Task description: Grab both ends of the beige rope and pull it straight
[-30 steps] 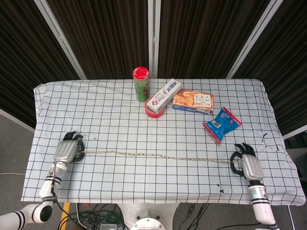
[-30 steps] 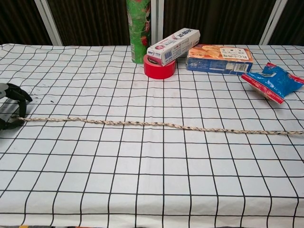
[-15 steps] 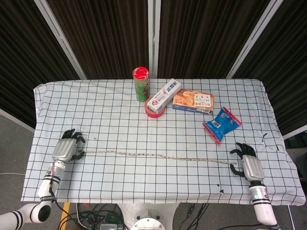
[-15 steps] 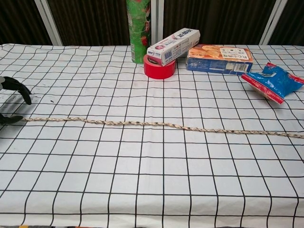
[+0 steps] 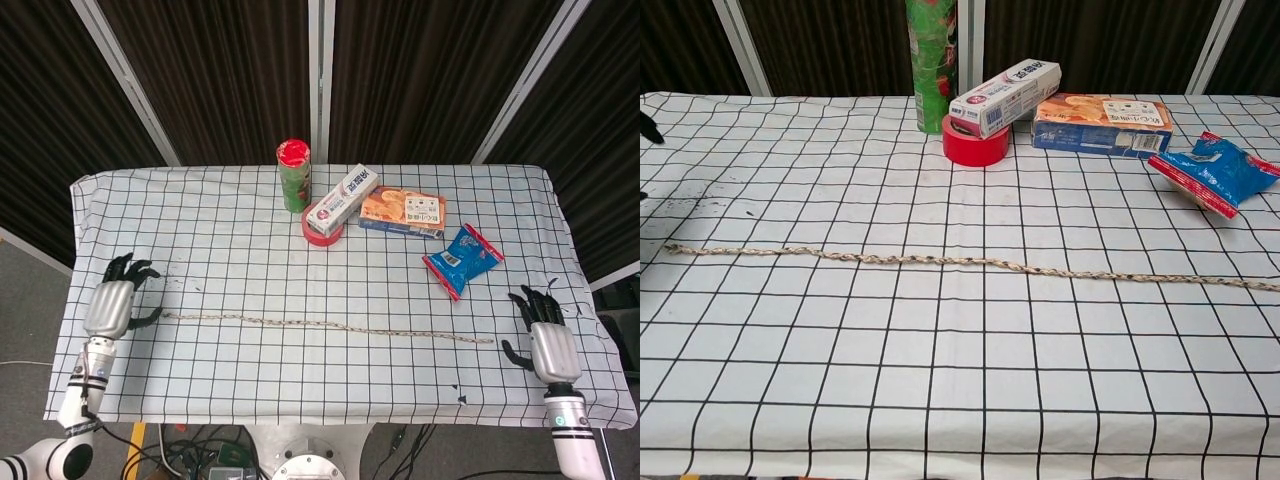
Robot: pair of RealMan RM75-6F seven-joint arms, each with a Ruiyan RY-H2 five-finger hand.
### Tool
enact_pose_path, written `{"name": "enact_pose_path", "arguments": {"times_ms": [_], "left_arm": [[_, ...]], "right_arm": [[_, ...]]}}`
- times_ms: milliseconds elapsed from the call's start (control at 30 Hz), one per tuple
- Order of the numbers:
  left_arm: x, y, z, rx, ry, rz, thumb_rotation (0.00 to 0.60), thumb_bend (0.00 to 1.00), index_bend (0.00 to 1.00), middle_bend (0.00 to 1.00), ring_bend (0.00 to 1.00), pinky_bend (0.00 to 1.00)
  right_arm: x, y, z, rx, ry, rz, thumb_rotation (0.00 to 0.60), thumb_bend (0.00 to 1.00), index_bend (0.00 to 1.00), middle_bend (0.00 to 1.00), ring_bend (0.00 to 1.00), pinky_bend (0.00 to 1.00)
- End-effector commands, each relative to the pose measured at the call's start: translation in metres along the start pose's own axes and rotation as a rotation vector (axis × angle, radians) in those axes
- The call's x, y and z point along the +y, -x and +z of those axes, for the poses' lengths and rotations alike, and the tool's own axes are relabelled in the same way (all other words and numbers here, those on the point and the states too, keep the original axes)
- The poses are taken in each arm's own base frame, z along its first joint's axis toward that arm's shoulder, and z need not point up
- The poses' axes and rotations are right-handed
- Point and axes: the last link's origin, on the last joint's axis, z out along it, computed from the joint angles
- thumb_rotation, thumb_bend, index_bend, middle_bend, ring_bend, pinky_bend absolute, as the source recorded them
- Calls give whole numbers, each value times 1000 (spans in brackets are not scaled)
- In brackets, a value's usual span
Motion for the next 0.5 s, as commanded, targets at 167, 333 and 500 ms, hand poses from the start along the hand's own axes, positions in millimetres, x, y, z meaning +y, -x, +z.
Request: {"name": "enact_pose_path", "arguments": {"times_ms": [167,333,500], "left_arm": [[-40,-17,-75,137,-17,104,600,108,115,100,0,59],[-61,-12,-107,100,-47,171,600,85,87,44,0,58],[-68,-6,-121,41,-30,203,569,98,87,43,0,52]], "right_arm": [[30,-17,-23,50,0,-127,600,199,0,0,0,0],[49,-10,-37,11,30,-179,600,194,0,0,0,0],[55,-5,-46,5,43,-189,600,193,0,0,0,0]]}}
